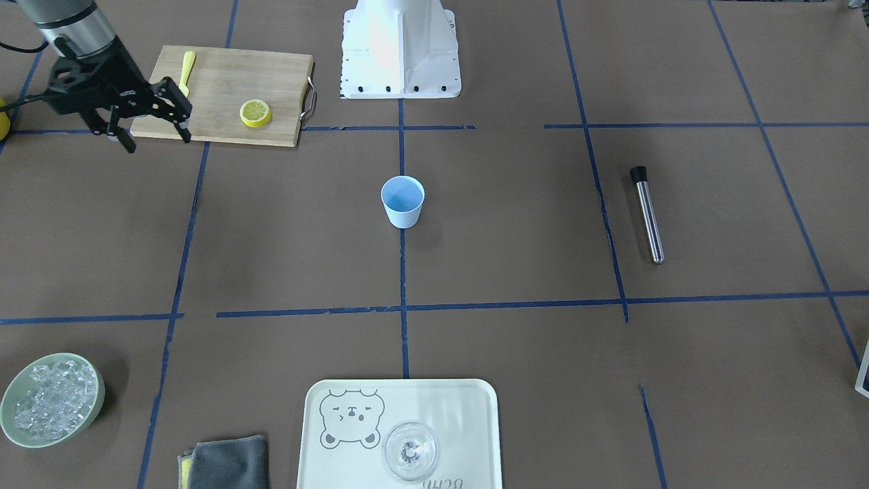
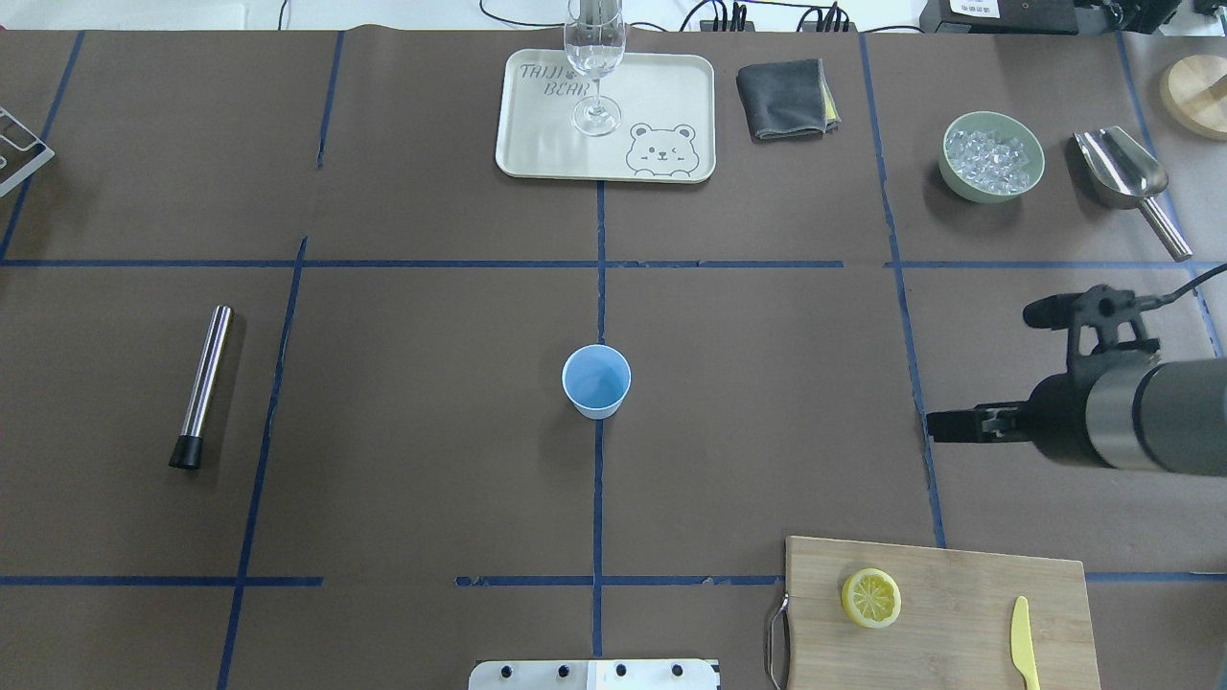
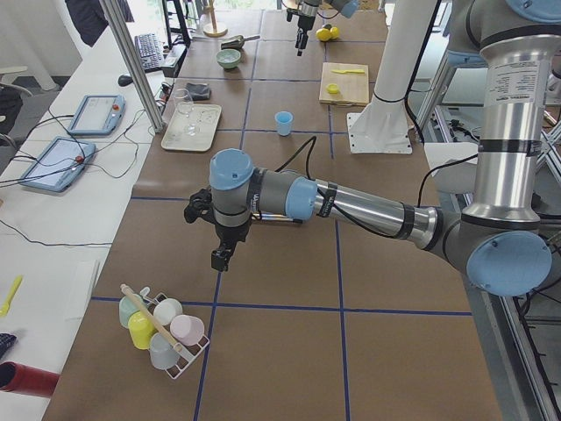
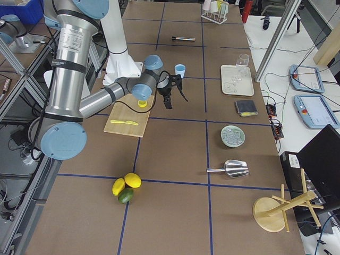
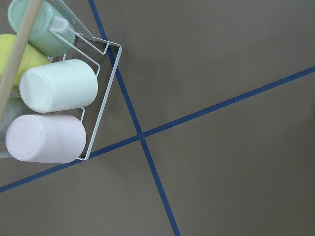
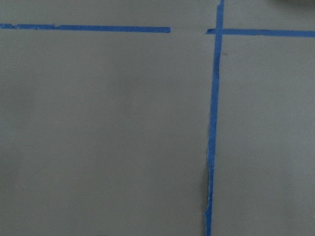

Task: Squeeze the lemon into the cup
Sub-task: 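Move the right gripper down to the lemon slice on the cutting board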

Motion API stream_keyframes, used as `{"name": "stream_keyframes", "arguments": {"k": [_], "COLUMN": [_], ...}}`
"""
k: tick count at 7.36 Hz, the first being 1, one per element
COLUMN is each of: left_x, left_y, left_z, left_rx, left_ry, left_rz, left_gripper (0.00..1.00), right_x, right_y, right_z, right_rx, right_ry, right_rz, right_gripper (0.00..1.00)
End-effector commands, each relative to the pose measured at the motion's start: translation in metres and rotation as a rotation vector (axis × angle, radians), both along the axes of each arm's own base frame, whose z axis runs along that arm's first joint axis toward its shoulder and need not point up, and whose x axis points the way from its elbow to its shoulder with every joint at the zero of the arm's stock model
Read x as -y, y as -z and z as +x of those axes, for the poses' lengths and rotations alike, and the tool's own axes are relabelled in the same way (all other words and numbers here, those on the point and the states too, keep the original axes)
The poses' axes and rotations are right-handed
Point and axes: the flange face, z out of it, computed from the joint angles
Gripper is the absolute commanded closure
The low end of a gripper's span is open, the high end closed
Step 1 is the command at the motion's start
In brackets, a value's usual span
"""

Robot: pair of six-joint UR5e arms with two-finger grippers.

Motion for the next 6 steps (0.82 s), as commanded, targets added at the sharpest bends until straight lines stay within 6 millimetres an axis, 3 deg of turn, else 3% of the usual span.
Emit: {"name": "stream_keyframes", "arguments": {"k": [1,3,6], "left_x": [0.0,0.0,-0.001], "left_y": [0.001,0.001,0.0], "left_z": [0.0,0.0,0.0], "left_rx": [0.0,0.0,0.001], "left_ry": [0.0,0.0,0.001], "left_rz": [0.003,0.003,0.002], "left_gripper": [0.0,0.0,0.0], "right_x": [-0.068,-0.109,-0.126], "right_y": [0.002,0.017,-0.002], "right_z": [-0.064,-0.108,-0.132], "right_rx": [-0.032,-0.056,-0.118], "right_ry": [-0.019,-0.031,-0.048], "right_rz": [0.002,0.03,0.017], "right_gripper": [0.0,0.0,0.0]}}
